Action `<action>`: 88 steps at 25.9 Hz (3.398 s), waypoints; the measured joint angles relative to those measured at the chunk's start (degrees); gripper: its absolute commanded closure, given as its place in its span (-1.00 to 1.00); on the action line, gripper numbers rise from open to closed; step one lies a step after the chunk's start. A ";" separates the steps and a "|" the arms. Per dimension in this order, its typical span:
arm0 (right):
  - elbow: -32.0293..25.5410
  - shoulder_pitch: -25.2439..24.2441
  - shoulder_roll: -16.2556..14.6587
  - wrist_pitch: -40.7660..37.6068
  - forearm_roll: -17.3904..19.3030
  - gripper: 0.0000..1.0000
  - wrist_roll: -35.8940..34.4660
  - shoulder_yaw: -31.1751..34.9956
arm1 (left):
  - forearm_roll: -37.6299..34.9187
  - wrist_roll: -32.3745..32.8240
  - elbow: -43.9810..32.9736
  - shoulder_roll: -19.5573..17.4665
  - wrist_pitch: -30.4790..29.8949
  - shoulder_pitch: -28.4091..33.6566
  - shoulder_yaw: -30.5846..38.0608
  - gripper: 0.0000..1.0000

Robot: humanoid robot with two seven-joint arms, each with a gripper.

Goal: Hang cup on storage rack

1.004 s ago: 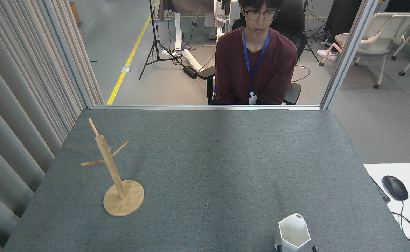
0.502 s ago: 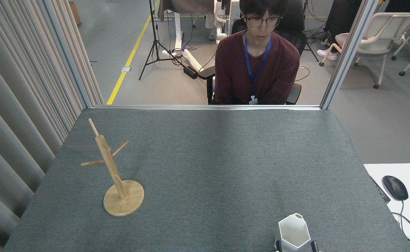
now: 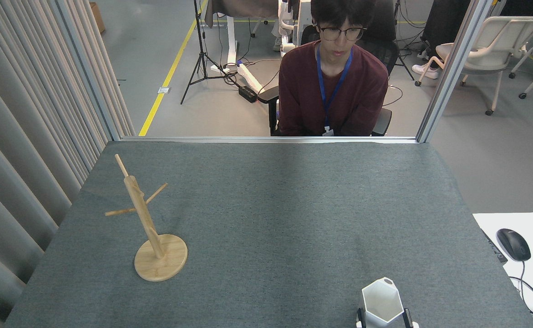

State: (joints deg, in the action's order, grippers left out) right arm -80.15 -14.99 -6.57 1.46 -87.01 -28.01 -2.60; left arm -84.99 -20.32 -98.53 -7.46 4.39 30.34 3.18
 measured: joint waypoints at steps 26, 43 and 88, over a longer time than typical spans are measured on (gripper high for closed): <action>-10.64 6.12 6.63 -0.31 -1.24 0.14 -0.39 -9.89 | -2.20 0.24 0.87 0.48 -5.56 -11.23 -5.99 -0.99; -9.59 5.30 8.98 -0.25 -7.26 0.13 -1.17 -21.32 | -9.49 -3.83 8.43 0.20 -12.35 -22.64 -21.27 -0.98; -11.57 -0.18 6.03 -3.05 -10.11 0.10 -3.40 -27.17 | -12.66 -7.91 7.75 -1.29 -23.62 -23.07 -25.94 -0.98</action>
State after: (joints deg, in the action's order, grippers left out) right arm -91.72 -15.16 -0.54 -1.59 -97.12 -31.41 -29.77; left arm -97.65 -28.23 -90.78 -8.76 -19.24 7.27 -22.76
